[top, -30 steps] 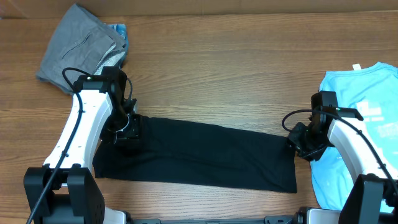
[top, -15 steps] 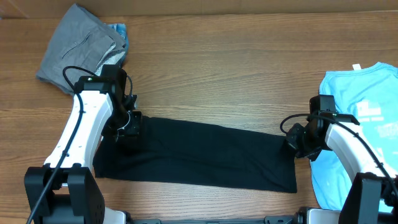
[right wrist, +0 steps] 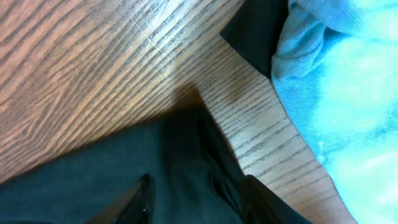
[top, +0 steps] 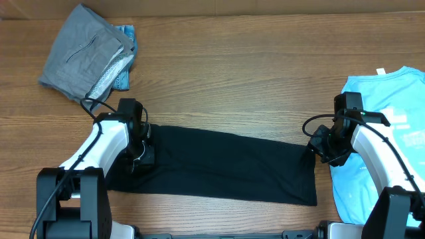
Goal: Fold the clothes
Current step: 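Grasp the folded black strip's left and right ends with both grippers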
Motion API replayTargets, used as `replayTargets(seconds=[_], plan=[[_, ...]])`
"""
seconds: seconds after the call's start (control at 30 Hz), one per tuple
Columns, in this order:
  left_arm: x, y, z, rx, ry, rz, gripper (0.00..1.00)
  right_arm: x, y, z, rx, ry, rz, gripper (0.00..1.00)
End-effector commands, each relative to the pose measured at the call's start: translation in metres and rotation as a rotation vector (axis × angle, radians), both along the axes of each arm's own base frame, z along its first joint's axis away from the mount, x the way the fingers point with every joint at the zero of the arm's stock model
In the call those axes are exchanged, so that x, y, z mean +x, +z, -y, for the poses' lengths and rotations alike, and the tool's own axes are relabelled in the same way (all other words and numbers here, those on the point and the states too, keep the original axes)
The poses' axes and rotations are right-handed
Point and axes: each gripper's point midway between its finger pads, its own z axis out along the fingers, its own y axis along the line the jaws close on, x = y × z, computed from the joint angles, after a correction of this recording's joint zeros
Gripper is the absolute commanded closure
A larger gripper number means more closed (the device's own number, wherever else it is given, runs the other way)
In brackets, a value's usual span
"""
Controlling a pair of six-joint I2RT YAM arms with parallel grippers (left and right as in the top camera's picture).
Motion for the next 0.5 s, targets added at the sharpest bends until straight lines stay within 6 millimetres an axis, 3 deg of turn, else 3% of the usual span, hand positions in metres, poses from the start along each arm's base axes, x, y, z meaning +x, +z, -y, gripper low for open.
replayTargets(seconds=[0.0, 0.23, 0.47], plan=[[-0.006, -0.004, -0.015, 0.078, 0.045, -0.004, 0.71, -0.007, -0.009, 0.003, -0.015, -0.004, -0.014, 0.53], [-0.004, -0.005, -0.019, 0.102, 0.057, 0.005, 0.71, -0.017, -0.032, -0.006, 0.027, 0.010, -0.006, 0.57], [-0.004, -0.005, -0.019, 0.101, 0.058, 0.007, 0.71, -0.008, -0.032, -0.014, 0.073, 0.077, 0.045, 0.74]])
